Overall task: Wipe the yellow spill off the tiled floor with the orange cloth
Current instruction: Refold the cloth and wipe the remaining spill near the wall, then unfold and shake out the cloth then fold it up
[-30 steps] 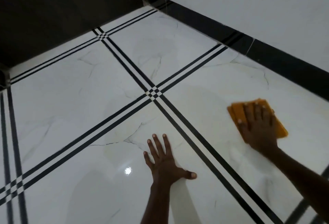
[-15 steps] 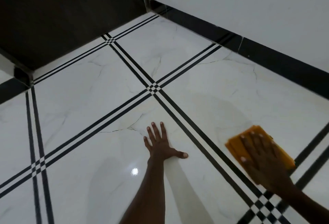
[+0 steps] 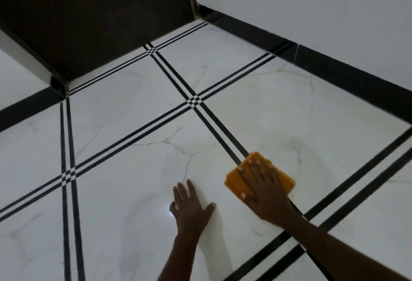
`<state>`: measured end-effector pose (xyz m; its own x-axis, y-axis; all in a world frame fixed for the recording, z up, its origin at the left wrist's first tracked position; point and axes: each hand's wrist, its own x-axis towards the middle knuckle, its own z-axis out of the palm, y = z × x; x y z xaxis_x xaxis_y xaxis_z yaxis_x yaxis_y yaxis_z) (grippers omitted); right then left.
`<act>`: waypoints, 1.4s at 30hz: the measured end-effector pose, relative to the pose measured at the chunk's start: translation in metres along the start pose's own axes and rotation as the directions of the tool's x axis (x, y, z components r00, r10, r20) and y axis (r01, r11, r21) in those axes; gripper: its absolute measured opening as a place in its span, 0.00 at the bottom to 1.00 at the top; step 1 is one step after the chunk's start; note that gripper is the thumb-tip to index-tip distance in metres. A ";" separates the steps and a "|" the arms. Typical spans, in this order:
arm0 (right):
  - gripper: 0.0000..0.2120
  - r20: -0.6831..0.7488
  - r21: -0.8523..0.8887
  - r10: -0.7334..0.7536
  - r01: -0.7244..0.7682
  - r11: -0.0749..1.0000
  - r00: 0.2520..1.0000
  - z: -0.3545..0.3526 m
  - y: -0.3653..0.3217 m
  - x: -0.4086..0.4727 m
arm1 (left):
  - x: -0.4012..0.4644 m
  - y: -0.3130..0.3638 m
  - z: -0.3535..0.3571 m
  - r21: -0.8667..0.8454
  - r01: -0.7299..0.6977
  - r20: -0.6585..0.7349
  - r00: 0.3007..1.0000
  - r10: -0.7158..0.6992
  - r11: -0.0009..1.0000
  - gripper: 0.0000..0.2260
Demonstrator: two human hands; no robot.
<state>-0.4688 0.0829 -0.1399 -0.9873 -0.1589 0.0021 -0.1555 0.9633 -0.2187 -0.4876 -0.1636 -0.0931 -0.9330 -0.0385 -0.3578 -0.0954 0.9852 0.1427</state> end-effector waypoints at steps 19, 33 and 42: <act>0.29 0.023 0.273 0.238 -0.235 0.933 0.971 -0.046 -0.021 0.066 | -0.027 0.003 -0.003 0.141 0.009 0.189 0.981 -0.036 0.990 0.46; 0.08 0.235 0.608 0.347 -0.416 0.676 0.908 -0.125 -0.011 0.090 | -0.006 0.077 -0.072 -0.620 0.100 0.158 0.987 -0.002 0.778 0.17; 0.14 0.220 0.731 0.016 -0.175 0.660 0.975 -0.482 -0.090 0.096 | -0.047 0.104 -0.307 -0.847 0.493 0.404 0.840 0.362 -0.200 0.24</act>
<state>-0.5654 0.0853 0.3505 -0.9583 -0.1872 -0.2160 0.0946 0.5053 -0.8577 -0.5606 -0.1111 0.2217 -0.6784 0.3916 -0.6217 -0.7347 -0.3579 0.5763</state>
